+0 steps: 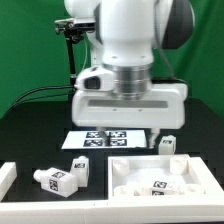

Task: Assemble one leg

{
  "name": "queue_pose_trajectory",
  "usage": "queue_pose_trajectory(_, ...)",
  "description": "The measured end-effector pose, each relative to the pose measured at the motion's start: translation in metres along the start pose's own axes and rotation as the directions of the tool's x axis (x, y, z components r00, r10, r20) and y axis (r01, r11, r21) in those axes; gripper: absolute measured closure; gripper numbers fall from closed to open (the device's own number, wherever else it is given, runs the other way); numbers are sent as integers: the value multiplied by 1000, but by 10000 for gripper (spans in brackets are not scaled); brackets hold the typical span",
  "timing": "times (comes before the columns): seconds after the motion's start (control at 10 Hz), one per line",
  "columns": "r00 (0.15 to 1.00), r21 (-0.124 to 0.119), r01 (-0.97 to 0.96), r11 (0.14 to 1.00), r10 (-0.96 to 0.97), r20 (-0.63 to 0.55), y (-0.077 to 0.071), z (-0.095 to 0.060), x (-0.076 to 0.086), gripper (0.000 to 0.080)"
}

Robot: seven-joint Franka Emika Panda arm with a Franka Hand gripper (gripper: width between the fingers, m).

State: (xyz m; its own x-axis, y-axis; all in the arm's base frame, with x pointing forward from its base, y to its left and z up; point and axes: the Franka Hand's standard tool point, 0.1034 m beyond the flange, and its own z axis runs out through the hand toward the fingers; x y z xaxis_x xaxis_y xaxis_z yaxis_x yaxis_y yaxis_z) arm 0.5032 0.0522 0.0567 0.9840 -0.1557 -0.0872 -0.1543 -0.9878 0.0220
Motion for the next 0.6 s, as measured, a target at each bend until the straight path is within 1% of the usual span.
queue_pose_trajectory(0.1, 1000, -1, -11, 1000, 11, 7, -18, 1, -11, 150)
queue_pose_trajectory(0.2, 1000, -3, -24, 1000, 24, 9, -35, 0, -18, 150)
queue_pose_trajectory(0.3, 1000, -2, -12, 1000, 12, 10, -42, -1, -21, 150)
queue_pose_trajectory(0.4, 1000, -3, -7, 1000, 7, 10, -39, 0, -20, 150)
queue_pose_trajectory(0.6, 1000, -4, -6, 1000, 6, 11, -39, 0, -20, 150)
